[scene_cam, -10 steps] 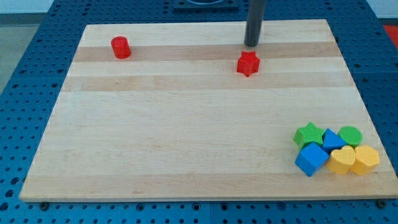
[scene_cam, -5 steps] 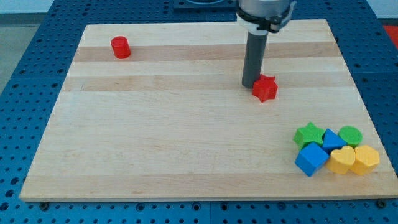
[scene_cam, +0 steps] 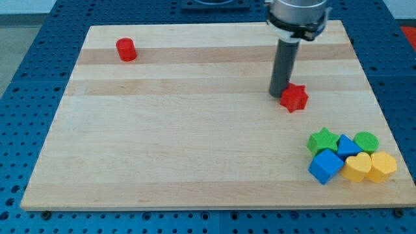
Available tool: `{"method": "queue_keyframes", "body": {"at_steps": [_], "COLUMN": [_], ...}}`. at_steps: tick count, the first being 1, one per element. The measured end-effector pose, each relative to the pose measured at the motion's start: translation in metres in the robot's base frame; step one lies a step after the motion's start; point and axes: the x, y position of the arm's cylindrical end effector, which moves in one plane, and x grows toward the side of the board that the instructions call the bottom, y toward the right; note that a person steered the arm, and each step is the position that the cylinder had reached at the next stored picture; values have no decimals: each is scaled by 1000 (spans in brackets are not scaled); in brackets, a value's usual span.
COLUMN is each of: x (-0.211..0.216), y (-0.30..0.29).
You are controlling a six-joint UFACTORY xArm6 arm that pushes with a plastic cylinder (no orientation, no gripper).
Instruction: Push the red star into blue triangle
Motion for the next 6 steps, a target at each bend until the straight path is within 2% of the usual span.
{"method": "queue_keyframes", "body": {"at_steps": [1,2,4,6], "x": [12,16,-5,49], "y": [35,45,50,62]}}
